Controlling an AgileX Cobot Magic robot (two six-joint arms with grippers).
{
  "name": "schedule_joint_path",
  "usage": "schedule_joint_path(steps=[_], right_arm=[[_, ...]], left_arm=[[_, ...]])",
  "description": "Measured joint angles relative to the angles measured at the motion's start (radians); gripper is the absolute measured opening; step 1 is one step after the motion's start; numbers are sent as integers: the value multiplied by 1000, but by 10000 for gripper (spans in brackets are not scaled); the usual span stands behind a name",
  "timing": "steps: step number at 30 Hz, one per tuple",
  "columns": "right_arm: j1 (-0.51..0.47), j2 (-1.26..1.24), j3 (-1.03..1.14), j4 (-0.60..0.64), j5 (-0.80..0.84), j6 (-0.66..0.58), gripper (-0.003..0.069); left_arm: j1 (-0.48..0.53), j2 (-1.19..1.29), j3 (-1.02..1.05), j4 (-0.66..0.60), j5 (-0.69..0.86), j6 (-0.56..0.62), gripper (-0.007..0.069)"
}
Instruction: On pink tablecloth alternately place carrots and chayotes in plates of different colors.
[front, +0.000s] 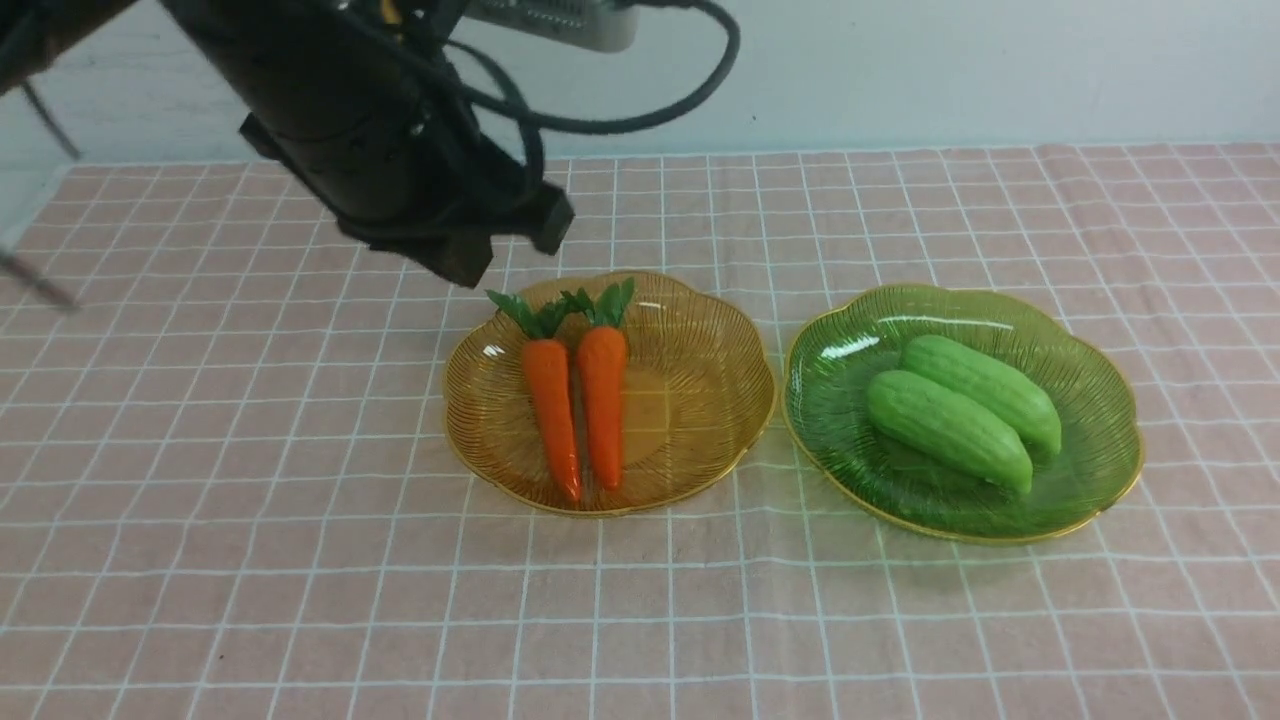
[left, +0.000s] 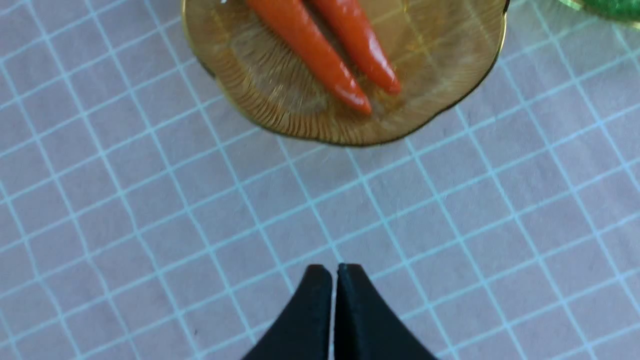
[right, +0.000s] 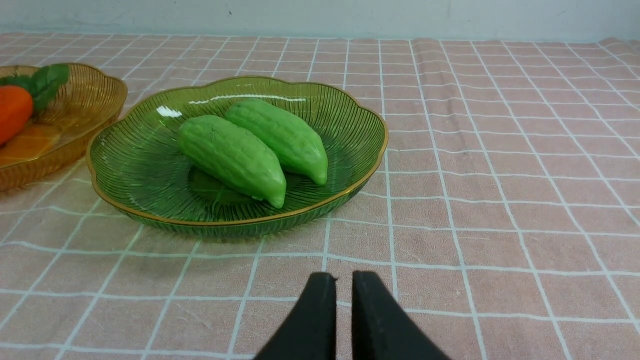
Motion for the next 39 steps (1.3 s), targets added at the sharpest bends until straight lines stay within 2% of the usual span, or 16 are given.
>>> schedule_joint_path(steps=[3,5,12,18,22,27,35,39], right_arm=[[0,0,0,0,-1,0,45],[0,0,0,0,-1,0,45],[0,0,0,0,-1,0,45],[0,0,0,0,-1,0,45],[0,0,0,0,-2,0,45],[-2,0,1,2,-5,0,45],[-7,0,1,2,-5,0,45],[-9,0,1,2,-5,0,45]], left_arm=[[0,-169,167,8,-24,-13,-3],[0,-294,297,-12,-95,-27,-3],[-2,-774,853,-180,-584,-46,-3],[-2,-1057,1118,-230,-896,-46,-3],[-2,-1357,1282,-252,-1146,-46,-3],[-3,-1429,1331,-288,-1204,-47,-3],[-2,-1150,1347,-287,-1193,41,-3],[-2,-1094,1347,-286,-1192,53,-3]])
